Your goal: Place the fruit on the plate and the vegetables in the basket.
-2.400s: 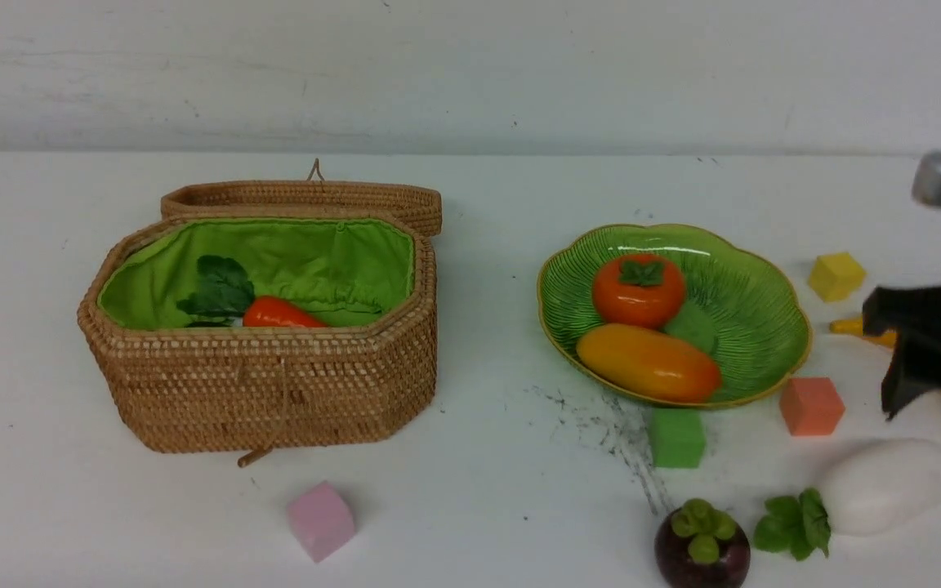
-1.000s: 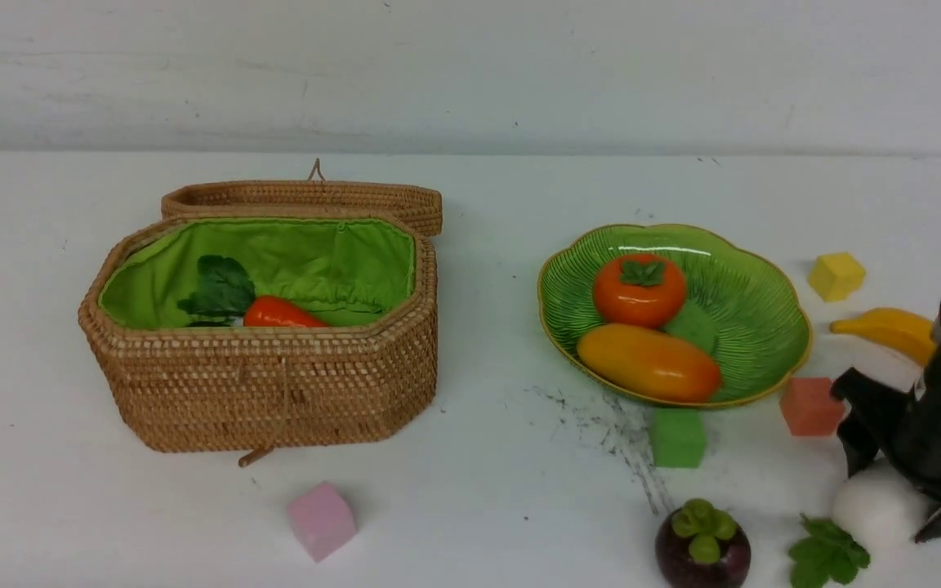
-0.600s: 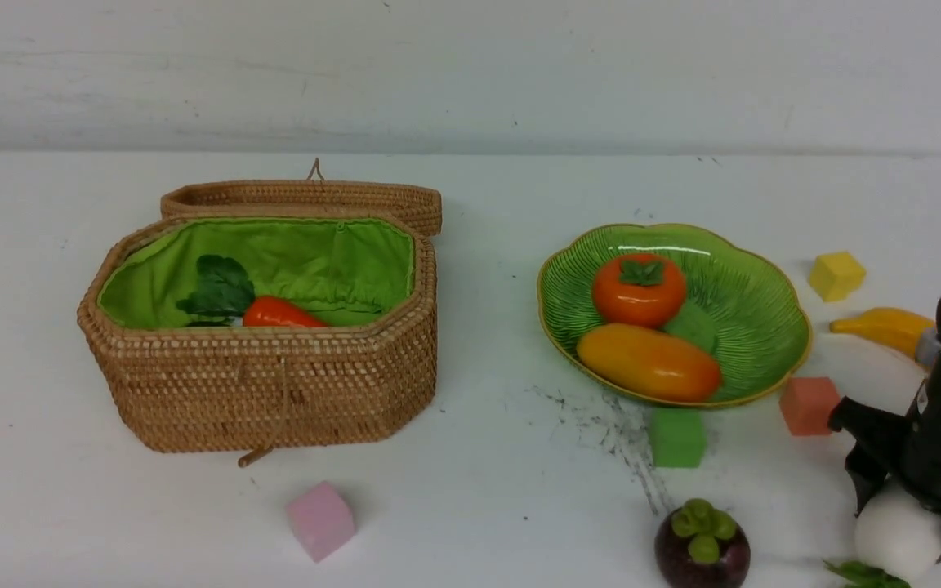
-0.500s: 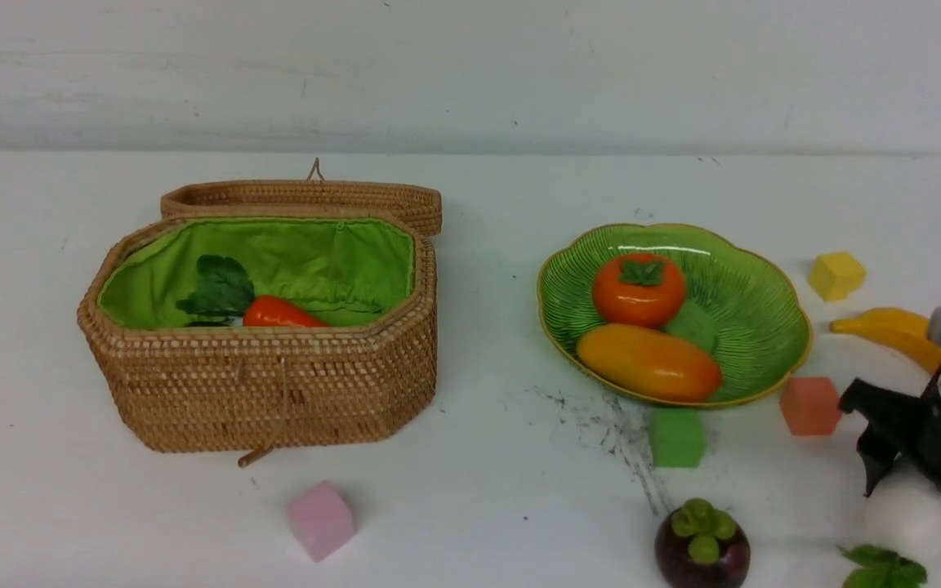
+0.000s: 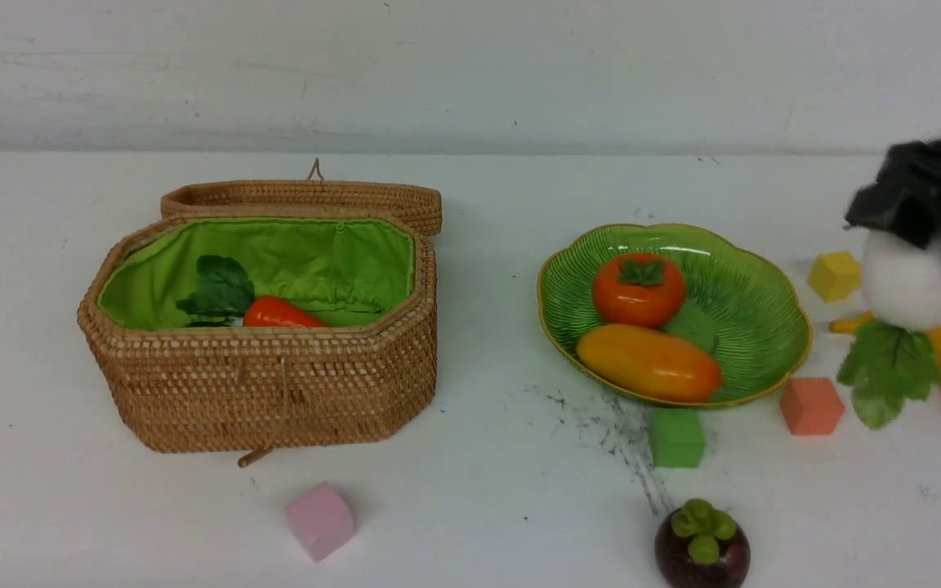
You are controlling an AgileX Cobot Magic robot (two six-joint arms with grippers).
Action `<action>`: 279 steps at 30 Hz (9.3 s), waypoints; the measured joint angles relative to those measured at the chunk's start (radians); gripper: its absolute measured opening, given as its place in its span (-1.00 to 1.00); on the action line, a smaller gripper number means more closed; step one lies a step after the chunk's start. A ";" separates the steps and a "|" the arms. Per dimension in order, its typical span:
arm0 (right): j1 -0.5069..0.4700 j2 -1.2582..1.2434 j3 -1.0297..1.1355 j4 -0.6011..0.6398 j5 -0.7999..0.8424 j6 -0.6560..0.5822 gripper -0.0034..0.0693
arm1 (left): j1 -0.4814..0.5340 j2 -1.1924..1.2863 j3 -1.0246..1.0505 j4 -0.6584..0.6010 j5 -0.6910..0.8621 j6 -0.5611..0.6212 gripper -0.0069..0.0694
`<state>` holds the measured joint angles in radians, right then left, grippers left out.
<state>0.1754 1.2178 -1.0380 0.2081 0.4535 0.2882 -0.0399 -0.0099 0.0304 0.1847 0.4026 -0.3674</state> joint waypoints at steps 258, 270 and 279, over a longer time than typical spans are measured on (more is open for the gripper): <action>-0.231 0.656 -0.502 0.327 0.287 -0.486 -0.01 | 0.000 0.000 0.000 0.001 0.000 0.000 -0.19; -0.069 0.809 -0.499 0.422 0.098 -0.486 -0.01 | 0.000 0.000 0.000 0.001 0.000 0.000 -0.19; -0.069 0.809 -0.499 0.418 0.094 -0.486 0.70 | 0.000 0.000 0.000 0.001 0.000 0.000 -0.19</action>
<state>0.1059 2.0268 -1.5371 0.6260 0.5476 -0.1974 -0.0399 -0.0099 0.0304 0.1855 0.4026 -0.3674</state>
